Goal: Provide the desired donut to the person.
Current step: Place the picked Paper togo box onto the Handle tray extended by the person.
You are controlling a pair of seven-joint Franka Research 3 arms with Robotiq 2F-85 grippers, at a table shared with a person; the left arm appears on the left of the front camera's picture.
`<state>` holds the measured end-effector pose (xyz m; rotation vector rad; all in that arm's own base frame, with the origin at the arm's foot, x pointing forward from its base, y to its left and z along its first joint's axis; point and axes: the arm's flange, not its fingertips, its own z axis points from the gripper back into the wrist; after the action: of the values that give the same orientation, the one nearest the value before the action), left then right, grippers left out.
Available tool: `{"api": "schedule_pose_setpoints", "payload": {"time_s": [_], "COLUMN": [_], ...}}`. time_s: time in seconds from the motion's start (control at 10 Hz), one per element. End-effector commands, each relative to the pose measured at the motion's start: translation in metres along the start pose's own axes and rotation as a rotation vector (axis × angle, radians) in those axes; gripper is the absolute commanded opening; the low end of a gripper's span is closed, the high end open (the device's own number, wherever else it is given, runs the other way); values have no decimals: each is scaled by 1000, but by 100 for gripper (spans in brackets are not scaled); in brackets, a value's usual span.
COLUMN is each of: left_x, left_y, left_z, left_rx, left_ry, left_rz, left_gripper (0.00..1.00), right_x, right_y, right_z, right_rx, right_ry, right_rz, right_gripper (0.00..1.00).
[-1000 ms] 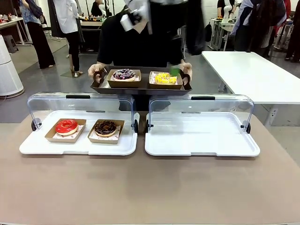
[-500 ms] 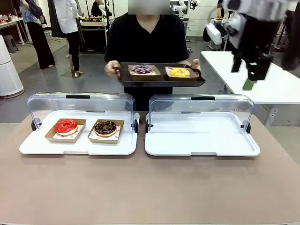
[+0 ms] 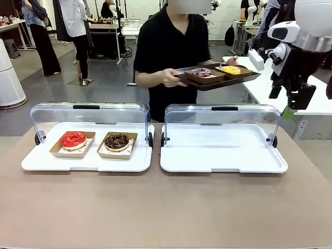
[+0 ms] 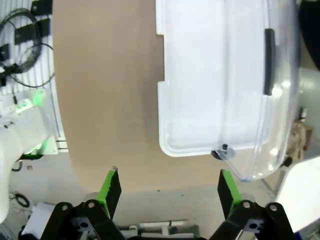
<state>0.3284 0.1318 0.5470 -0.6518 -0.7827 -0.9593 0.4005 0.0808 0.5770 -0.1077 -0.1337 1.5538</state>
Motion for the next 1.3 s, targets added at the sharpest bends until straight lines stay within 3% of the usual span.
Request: {"api": "schedule_pose_setpoints", "payload": {"time_s": [0.0, 1.2], "left_x": [-1, -1], "left_y": [0, 0], "left_z": [0, 0], "left_rx": [-3, -3], "left_ry": [-21, -21], "left_rz": [-14, -14], "left_gripper": [100, 100], "right_x": [-2, -2], "right_y": [3, 3], "right_z": [0, 0], "right_rx": [10, 10], "right_ry": [1, 1], "right_rz": [-1, -1], "right_gripper": [100, 100]}}
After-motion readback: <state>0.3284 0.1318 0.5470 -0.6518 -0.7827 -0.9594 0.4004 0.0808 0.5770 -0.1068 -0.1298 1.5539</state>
